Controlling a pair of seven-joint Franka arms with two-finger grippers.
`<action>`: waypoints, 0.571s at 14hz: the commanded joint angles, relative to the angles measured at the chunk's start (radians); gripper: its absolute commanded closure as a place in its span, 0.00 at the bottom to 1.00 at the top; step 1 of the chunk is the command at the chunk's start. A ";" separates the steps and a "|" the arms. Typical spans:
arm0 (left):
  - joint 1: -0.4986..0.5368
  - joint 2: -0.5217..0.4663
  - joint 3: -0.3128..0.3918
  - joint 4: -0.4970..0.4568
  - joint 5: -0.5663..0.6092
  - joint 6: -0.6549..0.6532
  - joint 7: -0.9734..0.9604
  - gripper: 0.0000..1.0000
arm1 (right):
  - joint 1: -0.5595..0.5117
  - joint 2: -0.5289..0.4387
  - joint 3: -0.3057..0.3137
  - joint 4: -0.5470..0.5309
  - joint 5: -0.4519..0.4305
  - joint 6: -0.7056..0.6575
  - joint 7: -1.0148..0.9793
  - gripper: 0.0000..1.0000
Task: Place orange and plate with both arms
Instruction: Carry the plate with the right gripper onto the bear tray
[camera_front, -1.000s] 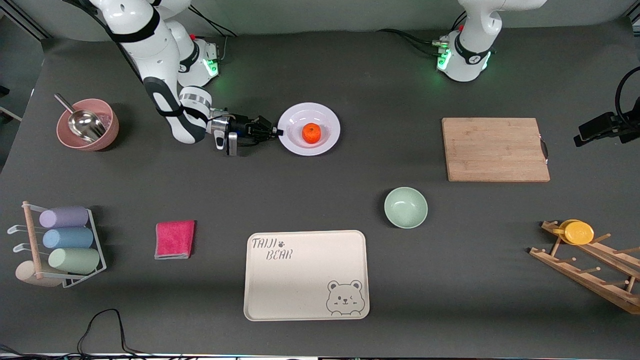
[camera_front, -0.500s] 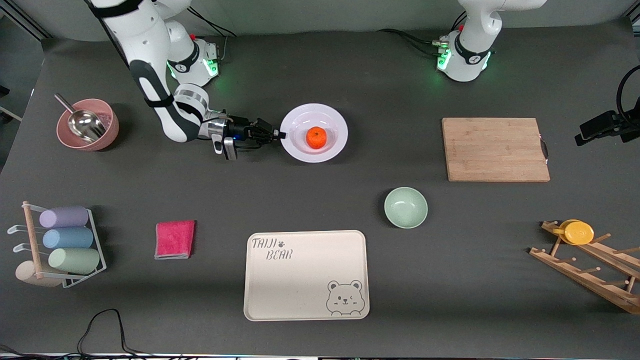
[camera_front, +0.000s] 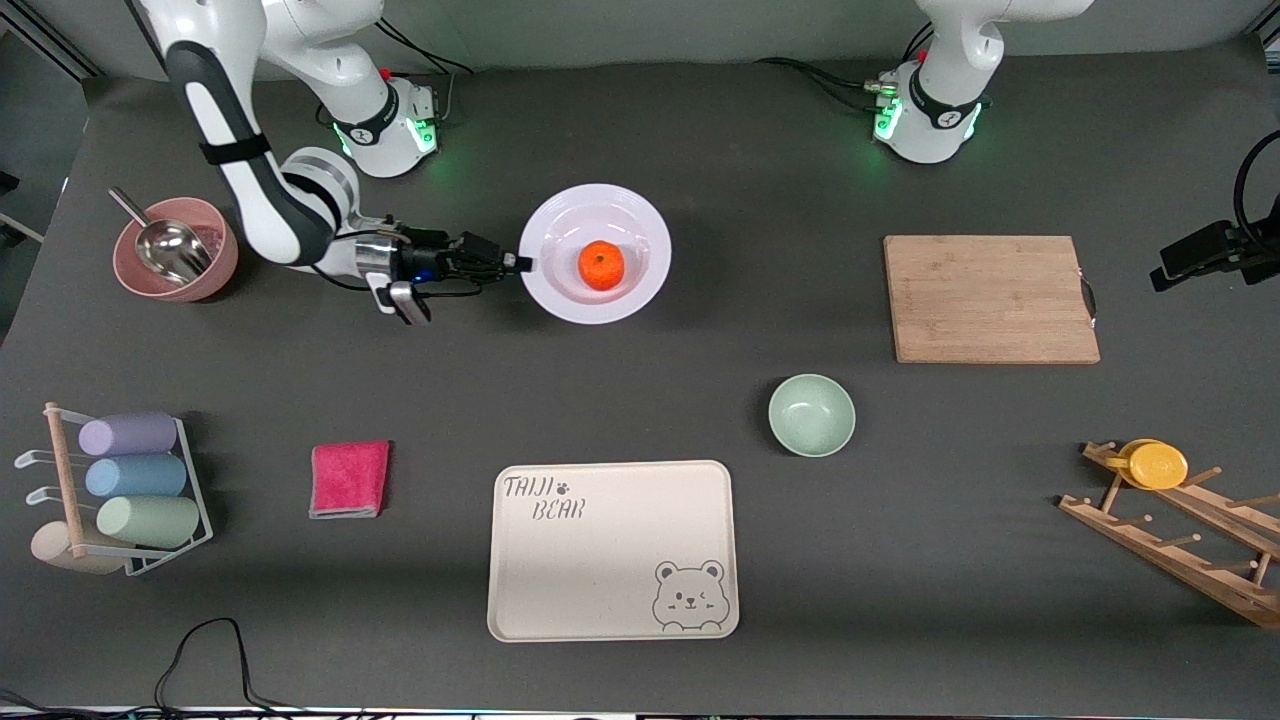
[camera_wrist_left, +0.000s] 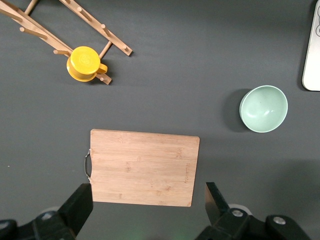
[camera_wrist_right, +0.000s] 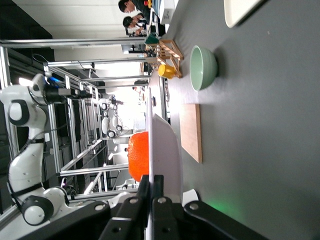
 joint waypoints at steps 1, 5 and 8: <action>-0.005 -0.009 -0.003 -0.002 -0.002 -0.003 0.011 0.00 | -0.003 0.035 0.000 0.088 -0.025 0.005 0.073 1.00; -0.010 -0.006 -0.003 -0.002 0.001 -0.001 0.011 0.00 | -0.031 0.215 -0.012 0.327 -0.057 0.007 0.127 1.00; -0.008 0.000 -0.004 -0.003 0.000 0.014 0.014 0.00 | -0.057 0.394 -0.020 0.603 -0.096 0.008 0.237 1.00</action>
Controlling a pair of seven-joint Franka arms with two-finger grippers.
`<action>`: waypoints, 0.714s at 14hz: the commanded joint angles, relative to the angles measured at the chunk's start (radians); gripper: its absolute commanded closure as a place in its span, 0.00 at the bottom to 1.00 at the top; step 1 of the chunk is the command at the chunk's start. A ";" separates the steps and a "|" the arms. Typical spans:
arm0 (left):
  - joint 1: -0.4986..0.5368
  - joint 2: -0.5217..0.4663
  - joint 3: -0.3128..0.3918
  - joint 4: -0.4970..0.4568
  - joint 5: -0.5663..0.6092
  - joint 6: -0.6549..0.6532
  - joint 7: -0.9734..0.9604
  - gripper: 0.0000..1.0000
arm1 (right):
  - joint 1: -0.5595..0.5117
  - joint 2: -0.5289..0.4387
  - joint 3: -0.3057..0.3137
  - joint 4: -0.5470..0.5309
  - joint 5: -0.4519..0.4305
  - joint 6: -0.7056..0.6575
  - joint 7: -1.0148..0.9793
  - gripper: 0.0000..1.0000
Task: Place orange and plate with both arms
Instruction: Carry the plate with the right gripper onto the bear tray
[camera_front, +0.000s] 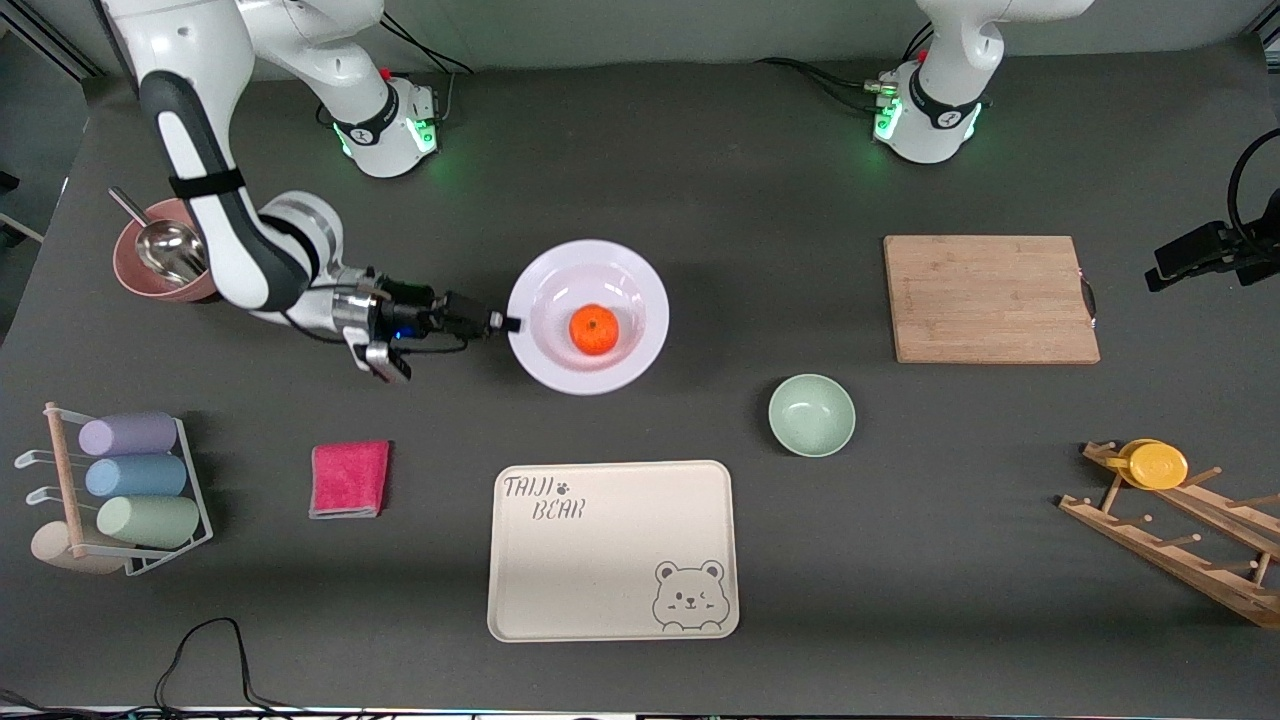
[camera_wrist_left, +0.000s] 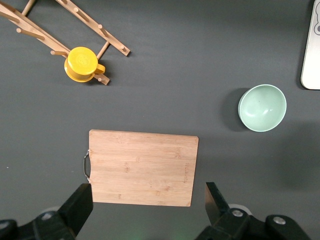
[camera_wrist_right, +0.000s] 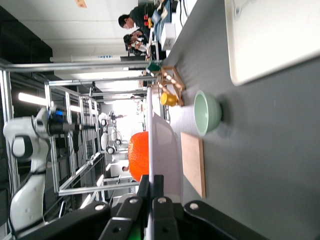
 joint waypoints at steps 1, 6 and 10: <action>-0.006 0.007 0.003 -0.005 0.000 0.022 0.015 0.00 | -0.029 0.221 -0.004 0.325 -0.041 -0.023 0.125 1.00; -0.003 0.007 0.004 -0.003 0.000 0.030 0.015 0.00 | -0.027 0.528 -0.007 0.785 -0.036 0.007 0.231 1.00; -0.004 0.007 0.004 -0.003 0.001 0.042 0.017 0.00 | -0.024 0.709 -0.009 1.044 -0.038 0.080 0.288 1.00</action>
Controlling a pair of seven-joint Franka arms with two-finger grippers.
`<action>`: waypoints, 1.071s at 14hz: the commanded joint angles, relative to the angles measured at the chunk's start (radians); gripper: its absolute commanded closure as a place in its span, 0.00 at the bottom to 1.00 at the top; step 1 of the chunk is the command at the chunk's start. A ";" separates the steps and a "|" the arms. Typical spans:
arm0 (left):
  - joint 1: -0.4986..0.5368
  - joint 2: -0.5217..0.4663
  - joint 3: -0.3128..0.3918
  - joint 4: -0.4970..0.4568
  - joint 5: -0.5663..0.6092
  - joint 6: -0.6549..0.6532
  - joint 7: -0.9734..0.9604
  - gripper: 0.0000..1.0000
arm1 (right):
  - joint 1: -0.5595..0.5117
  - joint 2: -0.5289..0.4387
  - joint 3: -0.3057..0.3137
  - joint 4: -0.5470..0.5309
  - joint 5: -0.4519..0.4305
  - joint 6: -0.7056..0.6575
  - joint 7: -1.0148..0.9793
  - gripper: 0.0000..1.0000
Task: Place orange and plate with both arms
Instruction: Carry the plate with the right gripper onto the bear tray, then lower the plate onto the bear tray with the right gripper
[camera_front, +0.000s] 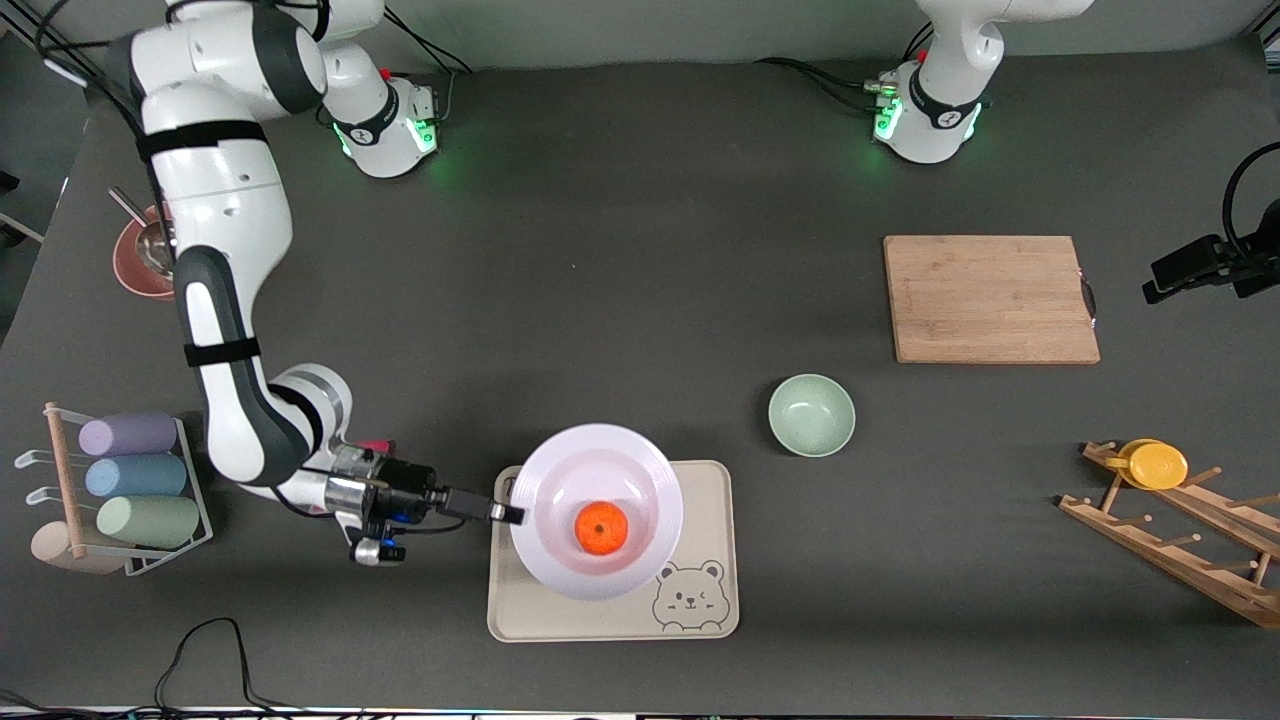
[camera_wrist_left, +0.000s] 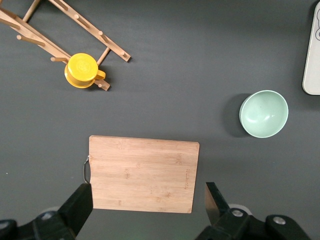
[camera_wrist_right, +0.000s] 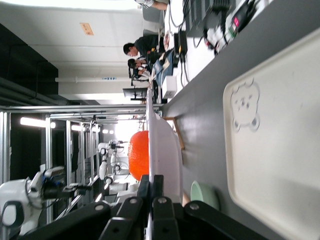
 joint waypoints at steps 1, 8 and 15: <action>-0.003 -0.010 0.004 -0.002 0.001 0.010 0.016 0.00 | -0.001 0.123 0.003 0.192 -0.023 0.026 0.061 1.00; -0.006 -0.010 0.004 -0.005 0.001 -0.019 0.016 0.00 | -0.004 0.231 0.004 0.229 -0.013 0.029 -0.015 1.00; -0.006 -0.007 0.004 -0.017 0.001 0.005 0.016 0.00 | -0.004 0.288 0.004 0.229 -0.012 0.042 -0.112 1.00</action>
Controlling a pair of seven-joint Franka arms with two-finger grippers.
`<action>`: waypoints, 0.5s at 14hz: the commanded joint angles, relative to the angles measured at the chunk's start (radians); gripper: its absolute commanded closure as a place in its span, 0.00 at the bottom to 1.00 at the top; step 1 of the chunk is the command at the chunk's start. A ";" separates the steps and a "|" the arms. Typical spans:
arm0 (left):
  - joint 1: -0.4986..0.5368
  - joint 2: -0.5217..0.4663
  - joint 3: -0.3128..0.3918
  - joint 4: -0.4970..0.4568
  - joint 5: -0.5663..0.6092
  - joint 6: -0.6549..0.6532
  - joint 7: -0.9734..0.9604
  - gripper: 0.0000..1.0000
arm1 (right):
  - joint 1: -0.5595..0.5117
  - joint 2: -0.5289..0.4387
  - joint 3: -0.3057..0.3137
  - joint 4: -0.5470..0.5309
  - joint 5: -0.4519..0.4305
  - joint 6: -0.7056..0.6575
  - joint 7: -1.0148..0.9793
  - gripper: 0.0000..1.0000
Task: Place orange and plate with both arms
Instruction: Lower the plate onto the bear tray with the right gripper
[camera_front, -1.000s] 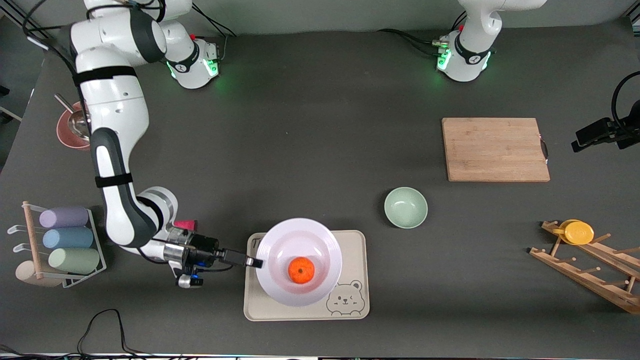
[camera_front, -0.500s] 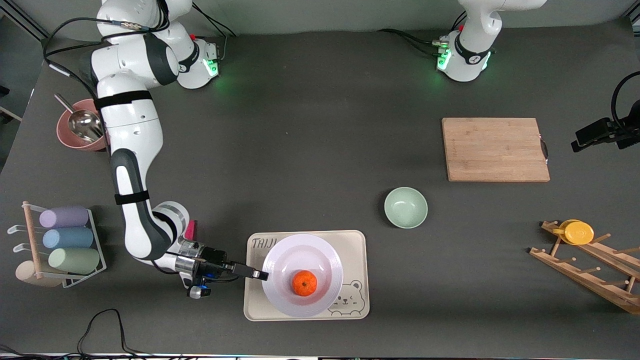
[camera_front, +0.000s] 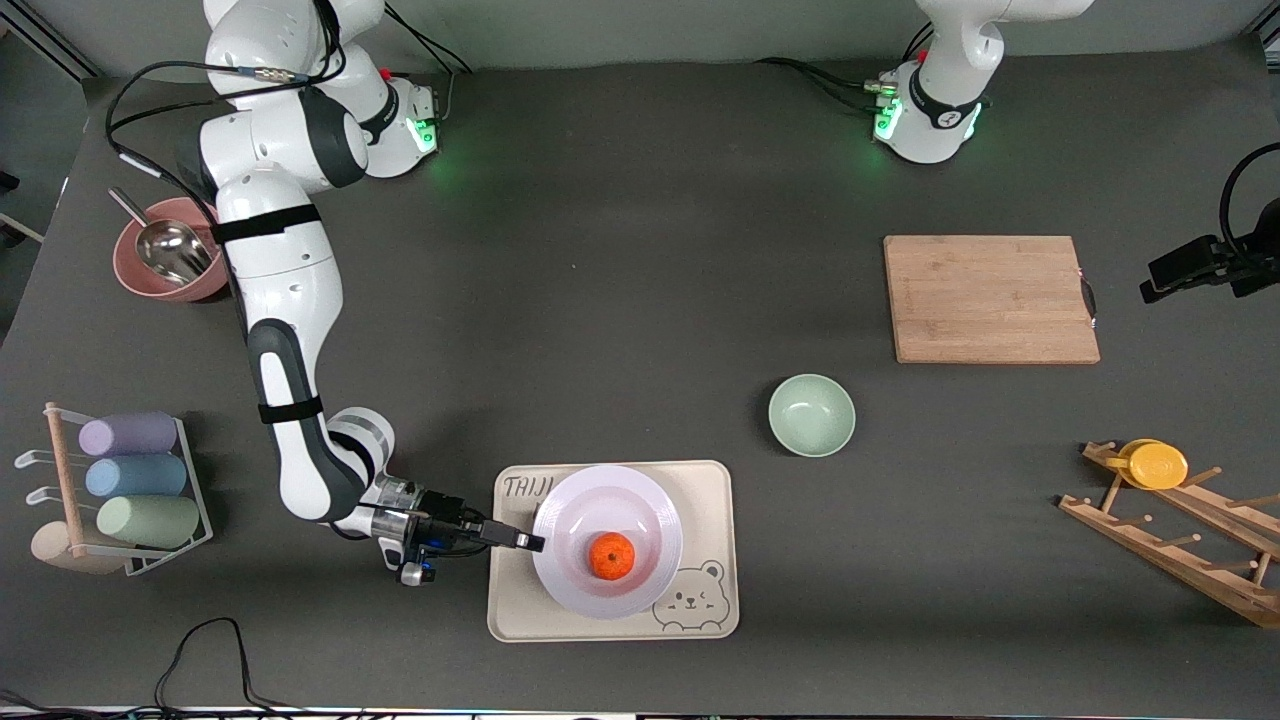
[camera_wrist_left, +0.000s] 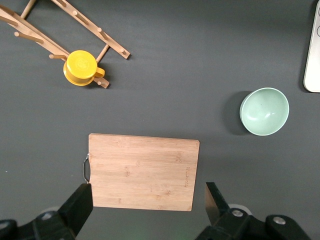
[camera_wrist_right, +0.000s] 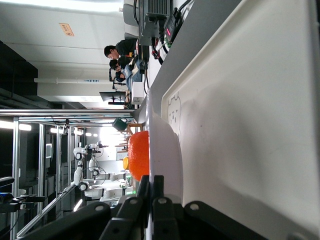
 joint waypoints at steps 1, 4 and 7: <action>-0.006 -0.008 0.005 -0.012 0.001 0.016 0.015 0.00 | 0.002 0.022 0.004 0.039 -0.013 0.019 -0.016 1.00; -0.006 -0.005 0.003 -0.015 0.003 0.039 0.015 0.00 | 0.016 0.022 0.004 0.036 -0.022 0.071 -0.018 1.00; -0.008 0.002 0.003 -0.035 0.036 0.100 0.015 0.00 | 0.025 0.022 0.004 0.034 -0.024 0.094 -0.018 1.00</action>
